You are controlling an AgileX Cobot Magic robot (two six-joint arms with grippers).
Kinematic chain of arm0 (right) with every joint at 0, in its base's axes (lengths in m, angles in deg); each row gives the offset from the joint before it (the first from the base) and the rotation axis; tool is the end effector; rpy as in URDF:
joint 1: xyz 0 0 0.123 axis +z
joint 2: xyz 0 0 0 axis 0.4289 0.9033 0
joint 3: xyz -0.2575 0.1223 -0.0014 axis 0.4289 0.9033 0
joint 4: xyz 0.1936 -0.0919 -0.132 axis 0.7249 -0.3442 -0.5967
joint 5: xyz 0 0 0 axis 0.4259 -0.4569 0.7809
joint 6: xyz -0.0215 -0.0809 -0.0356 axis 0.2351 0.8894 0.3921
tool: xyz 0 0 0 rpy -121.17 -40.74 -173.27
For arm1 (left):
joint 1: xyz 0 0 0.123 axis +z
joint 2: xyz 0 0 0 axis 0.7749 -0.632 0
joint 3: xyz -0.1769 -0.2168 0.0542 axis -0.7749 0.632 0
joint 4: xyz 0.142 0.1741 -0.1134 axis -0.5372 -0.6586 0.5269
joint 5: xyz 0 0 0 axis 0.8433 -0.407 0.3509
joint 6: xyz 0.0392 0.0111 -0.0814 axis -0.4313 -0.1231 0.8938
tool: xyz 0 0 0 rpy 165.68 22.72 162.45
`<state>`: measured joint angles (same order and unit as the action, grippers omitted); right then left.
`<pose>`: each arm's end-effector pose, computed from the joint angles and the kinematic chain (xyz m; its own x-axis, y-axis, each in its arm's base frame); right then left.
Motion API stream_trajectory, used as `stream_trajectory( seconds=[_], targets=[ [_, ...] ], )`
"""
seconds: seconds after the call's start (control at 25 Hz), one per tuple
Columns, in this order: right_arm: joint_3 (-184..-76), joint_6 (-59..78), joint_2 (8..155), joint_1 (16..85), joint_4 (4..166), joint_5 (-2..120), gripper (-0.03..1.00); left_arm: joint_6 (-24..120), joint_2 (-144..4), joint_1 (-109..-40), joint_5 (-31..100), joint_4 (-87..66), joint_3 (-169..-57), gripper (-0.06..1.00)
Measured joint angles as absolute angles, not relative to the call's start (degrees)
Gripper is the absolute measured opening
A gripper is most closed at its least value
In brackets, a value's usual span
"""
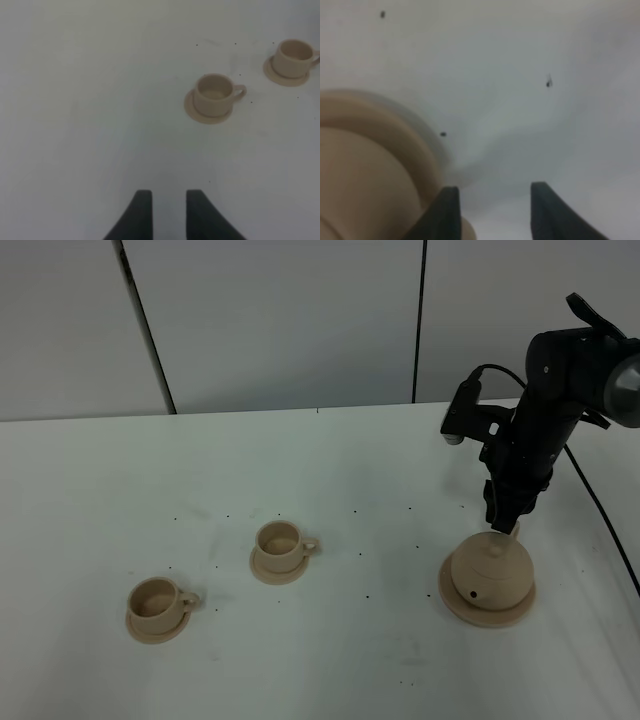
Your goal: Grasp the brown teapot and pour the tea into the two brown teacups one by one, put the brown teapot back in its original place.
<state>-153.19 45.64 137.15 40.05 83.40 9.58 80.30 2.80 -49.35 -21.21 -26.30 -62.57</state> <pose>0.4499 0.1270 0.1613 -0.3169 -0.9297 -0.1875 -0.9355 0.3389 -0.0994 -0.0038 0.0026 0.2804 -0.4404 0.0365 -0.8971 -0.0302 0.9980 0.0554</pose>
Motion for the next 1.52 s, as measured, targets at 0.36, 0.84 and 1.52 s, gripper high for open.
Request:
stream_trajectory(
  seconds=[0.36,0.84,1.52],
  targets=[
    [-153.24,42.03,137.15,40.05,80.69,7.22,0.33,80.3,2.8,-49.35,-21.27,-26.3,-62.57,0.24],
    [-153.24,36.15,137.15,40.05,77.97,3.53,0.33,80.3,2.8,-49.35,-21.27,-26.3,-62.57,0.24],
    [-153.24,26.44,137.15,40.05,73.73,-0.93,0.33,80.3,2.8,-49.35,-21.27,-26.3,-62.57,0.24]
  ],
)
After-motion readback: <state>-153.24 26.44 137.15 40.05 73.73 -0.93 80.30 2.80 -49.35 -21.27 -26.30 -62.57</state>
